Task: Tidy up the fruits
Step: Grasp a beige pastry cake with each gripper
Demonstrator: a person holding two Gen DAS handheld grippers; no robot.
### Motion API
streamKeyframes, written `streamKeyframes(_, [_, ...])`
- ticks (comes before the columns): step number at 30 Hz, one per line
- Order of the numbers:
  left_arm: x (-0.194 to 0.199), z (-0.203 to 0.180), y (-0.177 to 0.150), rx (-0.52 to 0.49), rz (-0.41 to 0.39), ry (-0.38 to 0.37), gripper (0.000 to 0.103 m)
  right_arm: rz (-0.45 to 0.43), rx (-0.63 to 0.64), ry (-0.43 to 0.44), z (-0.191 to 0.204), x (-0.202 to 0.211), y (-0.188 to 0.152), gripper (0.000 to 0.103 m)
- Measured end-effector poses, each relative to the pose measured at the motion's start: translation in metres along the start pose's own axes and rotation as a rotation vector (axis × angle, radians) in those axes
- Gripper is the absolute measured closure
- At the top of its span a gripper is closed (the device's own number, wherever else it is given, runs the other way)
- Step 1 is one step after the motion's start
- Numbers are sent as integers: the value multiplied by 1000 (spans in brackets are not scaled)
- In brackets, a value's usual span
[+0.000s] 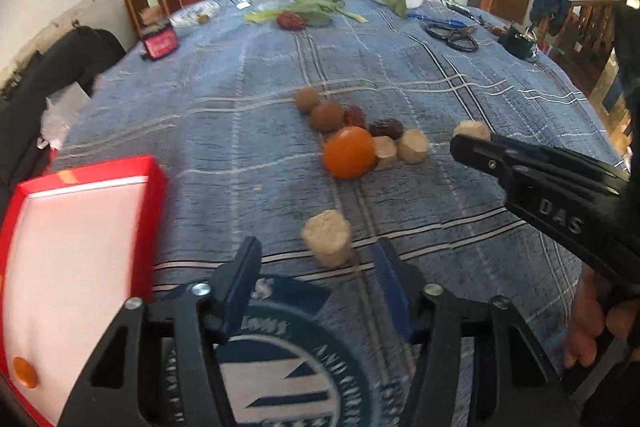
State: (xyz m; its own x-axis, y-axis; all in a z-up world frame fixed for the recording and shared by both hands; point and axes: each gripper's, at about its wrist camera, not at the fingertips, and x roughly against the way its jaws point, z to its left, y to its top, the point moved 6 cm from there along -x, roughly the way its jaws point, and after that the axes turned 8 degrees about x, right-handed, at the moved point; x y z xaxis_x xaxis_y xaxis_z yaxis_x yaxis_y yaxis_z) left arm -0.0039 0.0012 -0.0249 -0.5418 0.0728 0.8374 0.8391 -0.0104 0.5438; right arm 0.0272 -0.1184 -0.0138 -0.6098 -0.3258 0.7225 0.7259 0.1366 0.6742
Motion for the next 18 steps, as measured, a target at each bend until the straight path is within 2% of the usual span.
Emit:
streamKeyframes(1, [-5,-2,0,10,10,-1,59,-5,-2,-1,0,1,1,76])
streamKeyframes(3, [-9,-3,0,16,14,-11,66,-8,-7,1,1,0,3,76])
streamKeyframes(4, [-11,-4,-1,18,18,-15,75,-11,-10,2,1,0,4,76])
streamKeyframes(6, [-10,-5,0,16,3,-22,80,-20,-12,2,1,2,5,76])
streamKeyframes(13, [20,8,-2,29,-65,-28,80,-61,-30,34,1,7,6,76])
streamKeyframes(18, [66,50,-8,69,-152,-8,80,-57,-51,82,15,9,6,76])
